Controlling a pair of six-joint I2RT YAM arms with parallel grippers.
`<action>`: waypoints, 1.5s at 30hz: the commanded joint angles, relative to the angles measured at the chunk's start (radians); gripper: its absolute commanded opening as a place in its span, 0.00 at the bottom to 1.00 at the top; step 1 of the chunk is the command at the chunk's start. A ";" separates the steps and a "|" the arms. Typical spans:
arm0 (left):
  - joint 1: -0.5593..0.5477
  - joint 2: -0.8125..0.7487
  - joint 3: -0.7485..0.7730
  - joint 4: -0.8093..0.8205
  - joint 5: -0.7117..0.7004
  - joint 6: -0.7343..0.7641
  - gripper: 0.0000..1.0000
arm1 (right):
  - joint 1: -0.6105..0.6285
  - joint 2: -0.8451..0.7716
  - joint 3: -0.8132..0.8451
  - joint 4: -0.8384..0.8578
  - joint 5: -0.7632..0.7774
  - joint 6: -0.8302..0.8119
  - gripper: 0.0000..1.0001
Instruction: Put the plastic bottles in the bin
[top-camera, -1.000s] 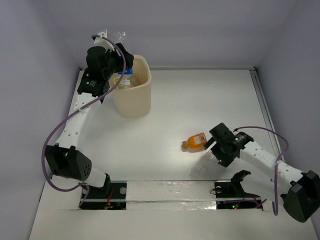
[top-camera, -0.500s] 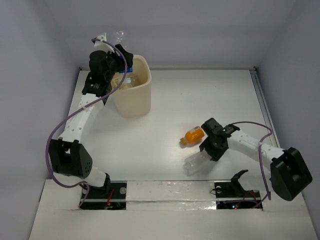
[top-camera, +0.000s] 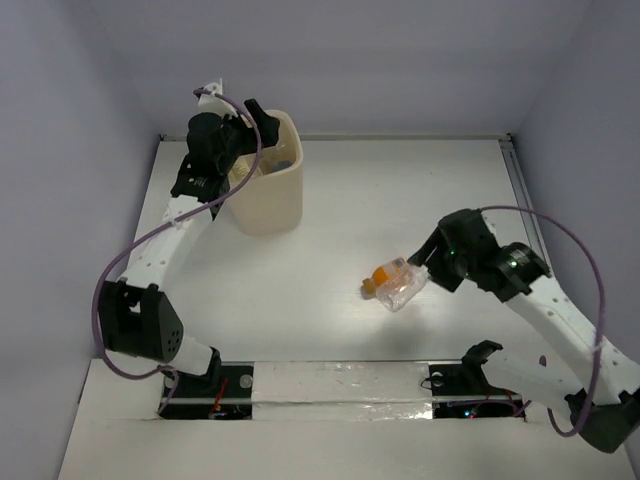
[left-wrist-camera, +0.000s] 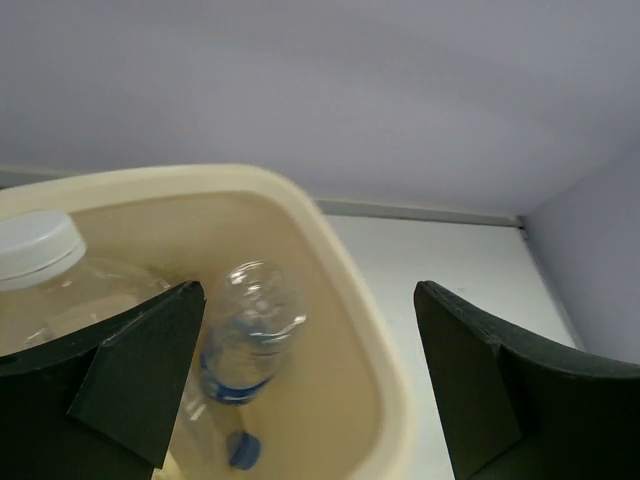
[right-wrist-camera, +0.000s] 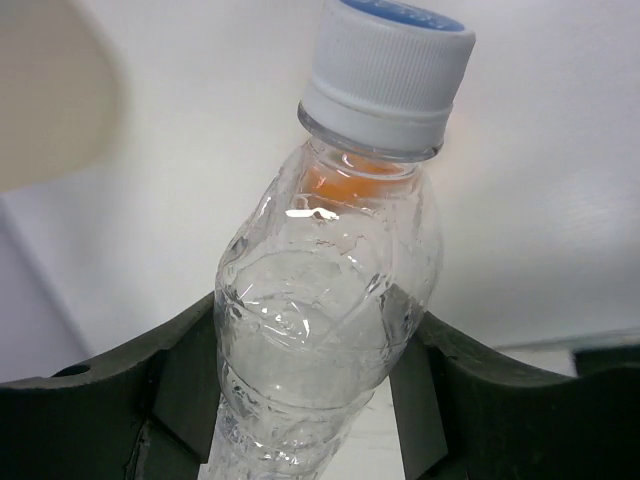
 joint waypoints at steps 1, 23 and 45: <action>-0.036 -0.146 0.005 0.057 0.033 -0.033 0.83 | -0.004 -0.008 0.248 0.027 0.043 -0.119 0.35; -0.058 -0.741 -0.170 -0.444 0.048 -0.259 0.17 | 0.169 1.110 1.534 0.620 0.169 -0.632 0.38; -0.280 -0.688 -0.291 -0.394 0.108 -0.109 0.55 | 0.264 0.889 1.393 0.757 0.310 -0.944 0.94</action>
